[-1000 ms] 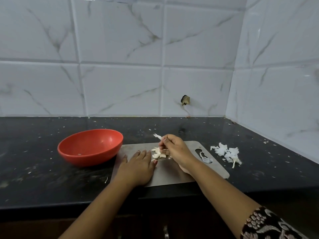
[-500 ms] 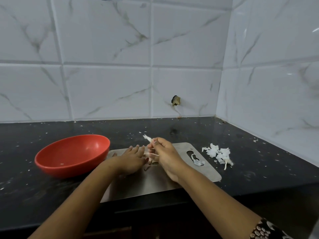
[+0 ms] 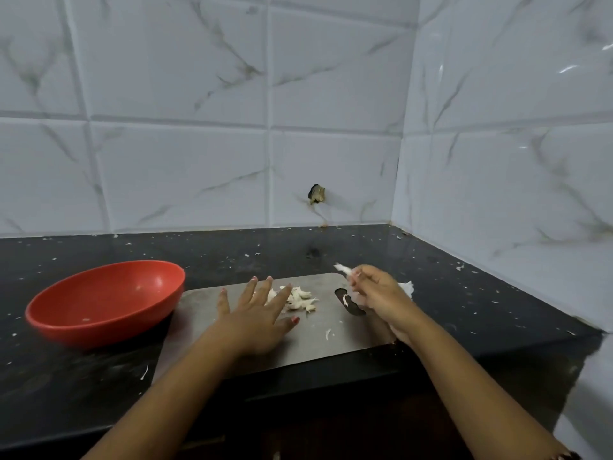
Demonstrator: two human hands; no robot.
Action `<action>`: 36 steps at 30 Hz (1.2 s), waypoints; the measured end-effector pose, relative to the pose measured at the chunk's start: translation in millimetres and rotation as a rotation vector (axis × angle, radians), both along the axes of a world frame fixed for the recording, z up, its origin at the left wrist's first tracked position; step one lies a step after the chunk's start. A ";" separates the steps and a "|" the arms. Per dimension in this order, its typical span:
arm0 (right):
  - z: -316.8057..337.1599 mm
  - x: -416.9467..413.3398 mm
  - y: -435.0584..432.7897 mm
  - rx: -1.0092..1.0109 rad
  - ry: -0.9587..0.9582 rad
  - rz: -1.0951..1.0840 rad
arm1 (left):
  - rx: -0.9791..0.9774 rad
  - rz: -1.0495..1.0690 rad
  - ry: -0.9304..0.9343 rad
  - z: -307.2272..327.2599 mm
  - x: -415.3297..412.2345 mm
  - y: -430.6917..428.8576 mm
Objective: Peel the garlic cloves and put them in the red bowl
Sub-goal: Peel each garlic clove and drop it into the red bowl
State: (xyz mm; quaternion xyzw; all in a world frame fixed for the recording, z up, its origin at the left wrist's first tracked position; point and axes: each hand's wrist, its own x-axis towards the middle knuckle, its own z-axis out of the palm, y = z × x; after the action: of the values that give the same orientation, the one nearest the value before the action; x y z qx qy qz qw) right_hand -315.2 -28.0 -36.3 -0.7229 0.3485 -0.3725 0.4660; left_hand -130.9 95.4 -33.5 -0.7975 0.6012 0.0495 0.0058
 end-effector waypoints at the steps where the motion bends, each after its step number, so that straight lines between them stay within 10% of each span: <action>1: 2.7 -6.1 -5.1 -0.006 -0.018 -0.042 | -0.013 0.025 0.010 -1.4 3.4 0.7; 11: 3.3 16.9 9.2 0.238 -0.172 0.117 | -0.117 0.032 0.028 3.6 8.8 3.6; 24: 4.1 46.2 5.0 0.261 -0.162 0.041 | -0.328 0.069 0.133 0.8 44.4 -6.7; 30: 18.3 35.2 3.2 -0.032 -0.066 -0.279 | -0.413 0.087 0.190 -11.9 48.2 -7.0; 36: 8.9 53.4 3.0 0.085 -0.067 -0.087 | -0.422 0.076 0.191 -11.0 48.1 -13.9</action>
State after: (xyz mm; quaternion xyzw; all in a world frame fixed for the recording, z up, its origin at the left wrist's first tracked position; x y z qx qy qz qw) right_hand -261.8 -25.0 -27.4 -0.6739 0.3792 -0.4011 0.4911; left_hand -82.8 81.5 -44.6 -0.7948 0.5657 -0.0019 -0.2196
